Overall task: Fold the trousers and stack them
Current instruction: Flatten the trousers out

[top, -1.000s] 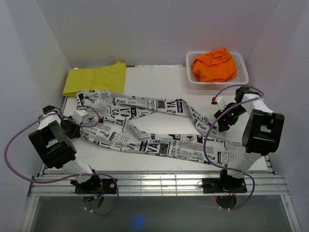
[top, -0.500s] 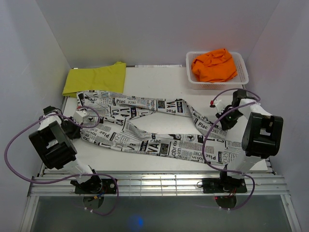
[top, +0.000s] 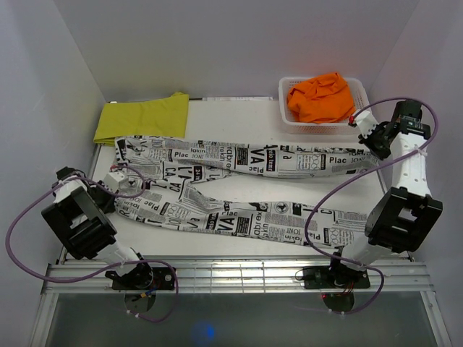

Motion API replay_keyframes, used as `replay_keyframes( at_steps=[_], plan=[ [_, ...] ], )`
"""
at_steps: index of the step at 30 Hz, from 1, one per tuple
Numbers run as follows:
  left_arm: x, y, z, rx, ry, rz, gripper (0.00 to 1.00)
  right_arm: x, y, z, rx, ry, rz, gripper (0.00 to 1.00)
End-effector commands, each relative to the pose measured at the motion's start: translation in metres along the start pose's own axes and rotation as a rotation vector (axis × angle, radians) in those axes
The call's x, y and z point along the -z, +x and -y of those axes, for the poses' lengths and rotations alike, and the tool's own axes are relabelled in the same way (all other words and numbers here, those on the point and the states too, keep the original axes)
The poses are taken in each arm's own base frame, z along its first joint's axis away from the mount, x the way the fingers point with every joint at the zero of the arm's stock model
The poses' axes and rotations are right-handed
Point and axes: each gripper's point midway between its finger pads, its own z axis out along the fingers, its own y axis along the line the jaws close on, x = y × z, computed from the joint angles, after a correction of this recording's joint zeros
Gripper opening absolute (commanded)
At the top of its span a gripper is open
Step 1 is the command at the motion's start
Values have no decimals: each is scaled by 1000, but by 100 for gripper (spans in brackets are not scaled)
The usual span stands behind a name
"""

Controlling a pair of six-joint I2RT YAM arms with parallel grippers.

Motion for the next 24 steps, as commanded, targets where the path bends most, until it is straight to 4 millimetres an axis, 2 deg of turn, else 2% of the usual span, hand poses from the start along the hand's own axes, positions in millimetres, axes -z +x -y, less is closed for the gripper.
replay_keyframes(
  at_steps=[1, 3, 4, 5, 6, 7, 9, 11, 12, 14, 15, 16, 17, 18, 19, 21, 22, 23, 24],
  plan=[
    [21, 12, -16, -45, -85, 5, 0, 6, 9, 37, 25, 52, -45, 8],
    [27, 24, -21, -23, -104, 3, 0, 2, 12, 51, 9, 72, -65, 8],
    [28, 28, -26, -30, -108, 0, 0, -11, 18, 56, -6, 57, -85, 8],
    [30, 34, -28, -19, -114, -6, 0, -11, 17, 70, -19, 88, -92, 8],
    [29, 36, -29, -17, -113, -10, 0, -17, 18, 73, -31, 84, -95, 8],
    [29, 38, -26, -13, -93, -15, 0, -33, 23, 70, -49, 49, -106, 8],
    [28, 37, -21, -31, -73, -4, 11, -45, 19, 73, -88, 41, -97, 8],
    [30, 30, -10, -73, -67, 17, 26, -67, 18, 62, -101, -8, -112, 8],
    [32, 24, -6, -88, -69, 45, 42, -78, 19, 55, -119, -29, -120, 8],
    [39, 13, 0, -128, -92, 70, 52, -91, 16, 42, -114, -59, -141, 8],
    [42, 6, 4, -132, -88, 92, 63, -99, 21, 30, -118, -85, -166, 11],
    [44, 2, 8, -139, -86, 102, 68, -102, 20, 23, -108, -95, -181, 21],
    [52, -7, 5, -144, -104, 115, 71, -103, 21, 20, -110, -102, -184, 27],
    [56, -12, 5, -130, -106, 127, 76, -101, 22, 19, -115, -102, -185, 41],
    [59, -20, 4, -121, -109, 150, 77, -98, 23, 19, -116, -100, -188, 49],
    [70, -38, -8, -113, -135, 177, 78, -81, 18, 21, -99, -91, -171, 60],
    [70, -44, -9, -59, -121, 196, 78, -70, 19, 13, -78, -130, -170, 65],
    [69, -53, -9, -58, -106, 206, 78, -62, 13, 5, -62, -165, -142, 66],
    [71, -61, -12, -52, -103, 211, 78, -46, 10, -2, -40, -182, -127, 66]
  ],
)
